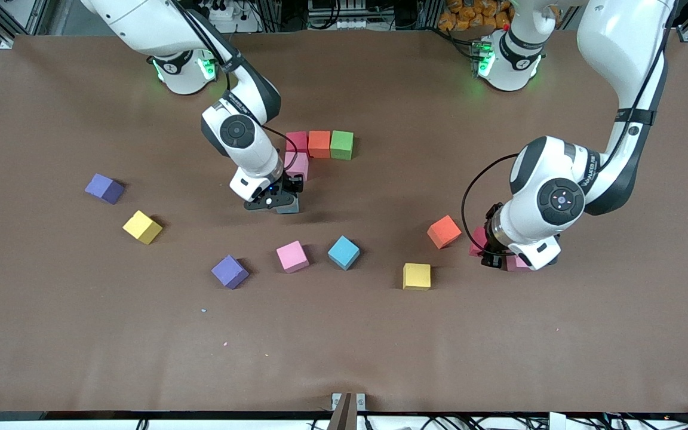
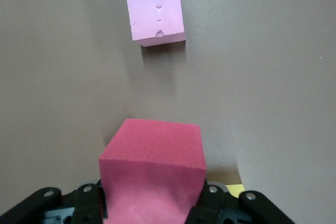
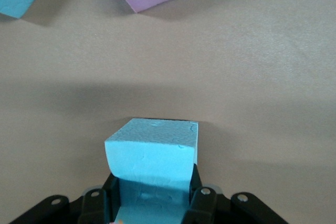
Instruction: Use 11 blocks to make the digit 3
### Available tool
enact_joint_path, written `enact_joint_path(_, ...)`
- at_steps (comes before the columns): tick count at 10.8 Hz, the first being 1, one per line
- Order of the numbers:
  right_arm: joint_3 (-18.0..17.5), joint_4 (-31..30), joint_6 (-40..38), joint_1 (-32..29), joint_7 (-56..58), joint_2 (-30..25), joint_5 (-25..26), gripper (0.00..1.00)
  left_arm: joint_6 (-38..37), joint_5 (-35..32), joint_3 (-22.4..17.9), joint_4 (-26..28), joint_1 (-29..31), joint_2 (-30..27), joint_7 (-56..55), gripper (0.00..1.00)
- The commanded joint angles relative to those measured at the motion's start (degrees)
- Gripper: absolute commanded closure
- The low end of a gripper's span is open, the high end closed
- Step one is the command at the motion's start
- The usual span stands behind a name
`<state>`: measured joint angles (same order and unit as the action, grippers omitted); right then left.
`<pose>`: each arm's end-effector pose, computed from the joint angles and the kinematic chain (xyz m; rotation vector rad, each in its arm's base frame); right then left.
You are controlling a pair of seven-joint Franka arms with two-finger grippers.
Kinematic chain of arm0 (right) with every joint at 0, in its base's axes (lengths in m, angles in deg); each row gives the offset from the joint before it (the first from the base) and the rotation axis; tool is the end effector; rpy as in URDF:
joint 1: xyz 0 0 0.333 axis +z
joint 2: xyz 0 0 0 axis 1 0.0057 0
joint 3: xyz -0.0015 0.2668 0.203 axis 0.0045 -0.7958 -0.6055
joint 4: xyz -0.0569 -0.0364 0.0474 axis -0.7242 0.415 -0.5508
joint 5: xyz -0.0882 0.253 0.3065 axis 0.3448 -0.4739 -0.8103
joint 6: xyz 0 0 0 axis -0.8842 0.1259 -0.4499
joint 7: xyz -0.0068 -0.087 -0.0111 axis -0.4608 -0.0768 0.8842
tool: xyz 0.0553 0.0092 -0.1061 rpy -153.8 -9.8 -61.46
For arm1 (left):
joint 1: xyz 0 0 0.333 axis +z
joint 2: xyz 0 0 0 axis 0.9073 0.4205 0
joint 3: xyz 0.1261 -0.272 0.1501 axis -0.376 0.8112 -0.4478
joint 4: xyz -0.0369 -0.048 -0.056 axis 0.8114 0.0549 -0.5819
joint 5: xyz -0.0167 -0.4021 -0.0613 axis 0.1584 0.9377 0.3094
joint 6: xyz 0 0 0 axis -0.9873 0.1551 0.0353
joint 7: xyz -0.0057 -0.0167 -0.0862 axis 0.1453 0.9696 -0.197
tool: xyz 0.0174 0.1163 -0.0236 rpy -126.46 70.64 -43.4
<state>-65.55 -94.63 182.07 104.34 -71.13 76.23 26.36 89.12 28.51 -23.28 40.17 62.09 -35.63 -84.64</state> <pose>0.4703 0.3500 0.2134 -3.0332 -0.1557 0.0042 0.6509 -0.2104 0.3236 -2.3709 -1.9941 0.0948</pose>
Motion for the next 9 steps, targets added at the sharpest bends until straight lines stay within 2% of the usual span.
enact_joint_path(1,-1.0,-3.2,2.2,-0.7,-0.6,-1.7,0.1,0.86,-1.3,-1.1,0.1,-0.7,0.1,-0.2,0.4,0.94)
enact_joint_path(5,-2.0,-4.1,2.9,-0.5,-1.5,-1.9,0.1,0.86,-1.4,-1.1,0.1,-0.7,0.2,0.0,0.6,0.94)
enact_joint_path(9,-2.4,-4.3,2.9,-0.5,-2.2,-1.9,0.1,0.86,-1.4,-1.0,-0.3,-0.7,2.1,0.6,7.0,0.94)
